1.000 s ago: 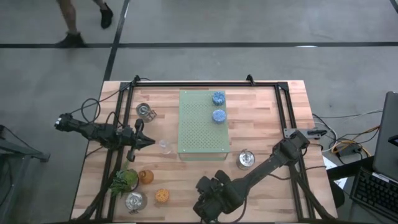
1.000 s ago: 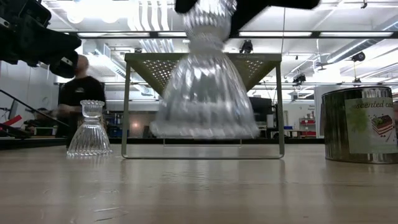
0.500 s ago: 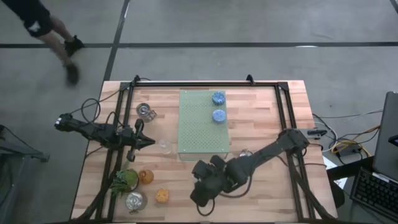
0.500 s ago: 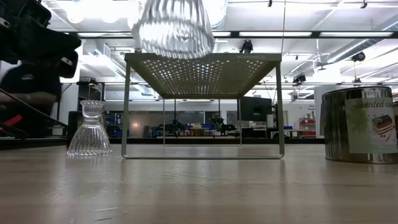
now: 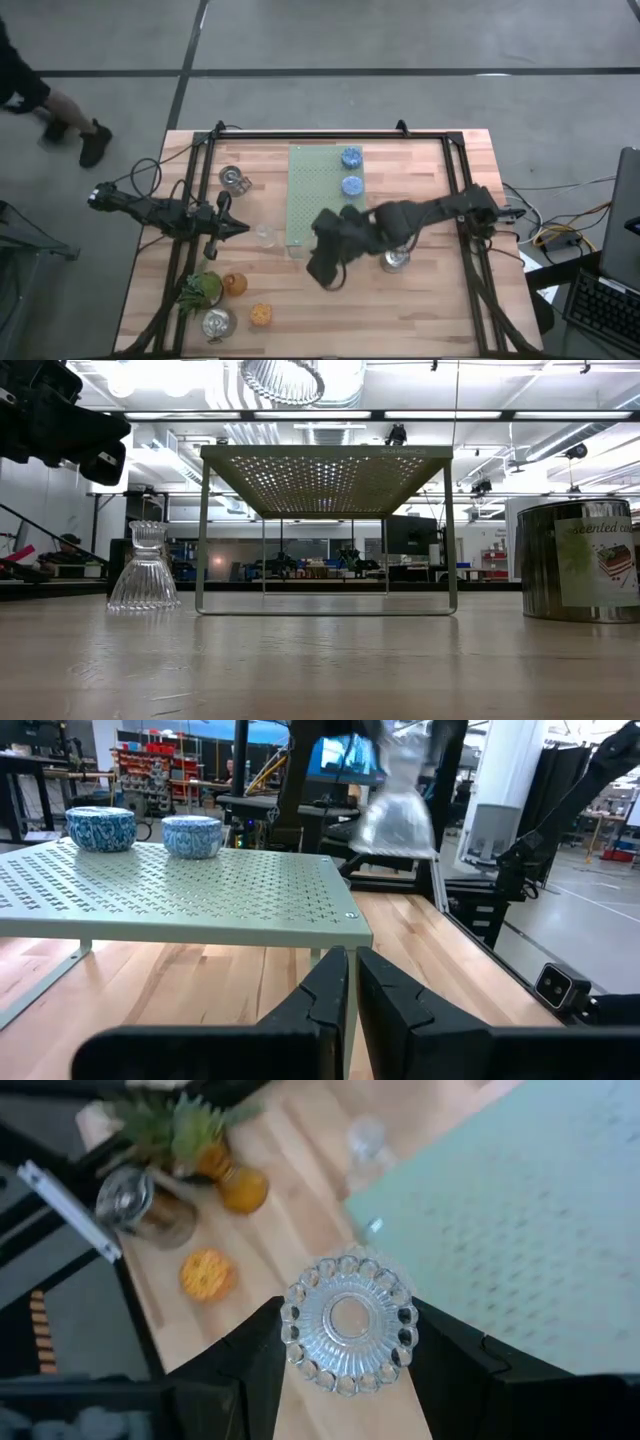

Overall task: Pick & Place candle stick holders
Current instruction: Put the bottom transparent candle holder on the shelf

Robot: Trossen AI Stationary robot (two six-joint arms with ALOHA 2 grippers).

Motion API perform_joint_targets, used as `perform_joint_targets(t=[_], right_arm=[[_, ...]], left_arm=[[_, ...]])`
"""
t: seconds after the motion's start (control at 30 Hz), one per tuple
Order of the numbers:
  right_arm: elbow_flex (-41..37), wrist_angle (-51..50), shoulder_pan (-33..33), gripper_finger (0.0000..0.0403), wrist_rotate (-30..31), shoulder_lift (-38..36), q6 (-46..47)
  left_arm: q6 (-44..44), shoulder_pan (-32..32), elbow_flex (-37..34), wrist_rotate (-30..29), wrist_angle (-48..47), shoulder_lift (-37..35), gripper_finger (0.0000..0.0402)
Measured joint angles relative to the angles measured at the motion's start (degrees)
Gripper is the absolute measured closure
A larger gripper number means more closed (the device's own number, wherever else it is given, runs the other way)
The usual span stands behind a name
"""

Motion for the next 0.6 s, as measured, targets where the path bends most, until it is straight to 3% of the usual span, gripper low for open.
perform_joint_targets(t=[0.6], right_arm=[[0.0, -0.3, -20.2, 0.0230, -3.7, -2.9, -8.7]], left_arm=[[0.0, 0.0, 0.0, 0.0, 0.0, 0.0, 0.0374]])
